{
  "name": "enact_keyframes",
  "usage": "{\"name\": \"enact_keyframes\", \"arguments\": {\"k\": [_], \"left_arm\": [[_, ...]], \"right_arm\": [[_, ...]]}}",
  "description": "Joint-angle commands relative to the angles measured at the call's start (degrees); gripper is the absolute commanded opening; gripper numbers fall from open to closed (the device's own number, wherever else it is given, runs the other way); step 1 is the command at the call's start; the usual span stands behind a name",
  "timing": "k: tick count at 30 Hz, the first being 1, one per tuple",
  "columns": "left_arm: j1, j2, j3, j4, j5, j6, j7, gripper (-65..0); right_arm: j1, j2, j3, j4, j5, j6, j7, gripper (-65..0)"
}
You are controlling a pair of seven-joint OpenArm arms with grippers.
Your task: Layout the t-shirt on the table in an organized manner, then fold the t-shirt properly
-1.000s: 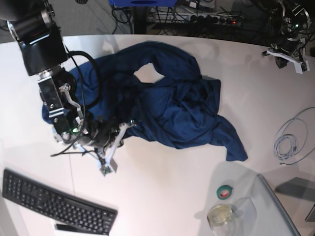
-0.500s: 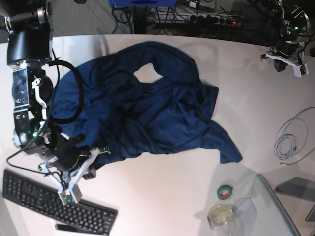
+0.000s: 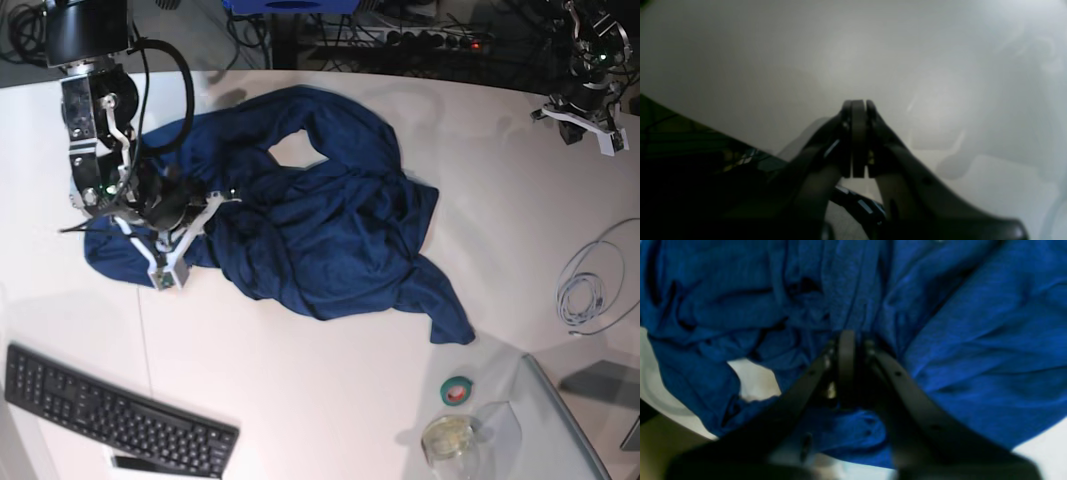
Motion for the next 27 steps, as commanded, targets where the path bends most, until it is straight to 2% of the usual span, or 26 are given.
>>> {"name": "enact_keyframes", "arguments": {"k": [1, 4, 6, 10, 13, 17, 22, 24, 27], "left_arm": [[0.11, -0.93, -0.34, 0.74, -0.50, 0.14, -1.09, -65.0], [0.11, -0.93, -0.34, 0.82, -0.50, 0.14, -1.09, -65.0], [0.11, -0.93, -0.34, 0.82, -0.50, 0.14, -1.09, -65.0], [0.11, -0.93, -0.34, 0.82, -0.50, 0.14, -1.09, -65.0], [0.11, -0.93, -0.43, 0.82, -0.50, 0.14, -1.09, -65.0], [0.11, -0.85, -0.34, 0.82, -0.50, 0.14, -1.09, -65.0], [0.11, -0.76, -0.43, 0.82, -0.50, 0.14, -1.09, -65.0], [0.19, -0.85, -0.78, 0.74, -0.50, 0.14, -1.09, -65.0], [0.37, -0.93, -0.78, 0.74, -0.50, 0.14, -1.09, -65.0]], "right_arm": [[0.68, 0.26, 0.07, 2.20, 0.83, 0.19, 0.60, -50.4], [2.87, 0.35, 0.07, 4.31, 0.83, 0.19, 1.04, -32.9], [6.65, 0.44, -0.28, 2.99, 0.74, 0.19, 1.13, -26.7], [17.47, 0.00, -0.54, -10.46, 0.74, 0.54, 2.80, -29.0], [24.94, 0.00, -4.85, -24.26, 1.09, 0.72, 6.67, -29.0], [29.16, -2.55, -10.56, -37.89, 0.92, 0.72, 12.73, -29.0], [31.27, -4.31, -11.53, -47.21, 0.92, 0.63, 18.10, -29.1], [31.09, -4.31, -11.53, -47.56, 0.92, 0.63, 19.33, -35.3], [30.57, -4.31, -11.36, -47.39, 0.92, 0.63, 19.68, -53.0]]}}
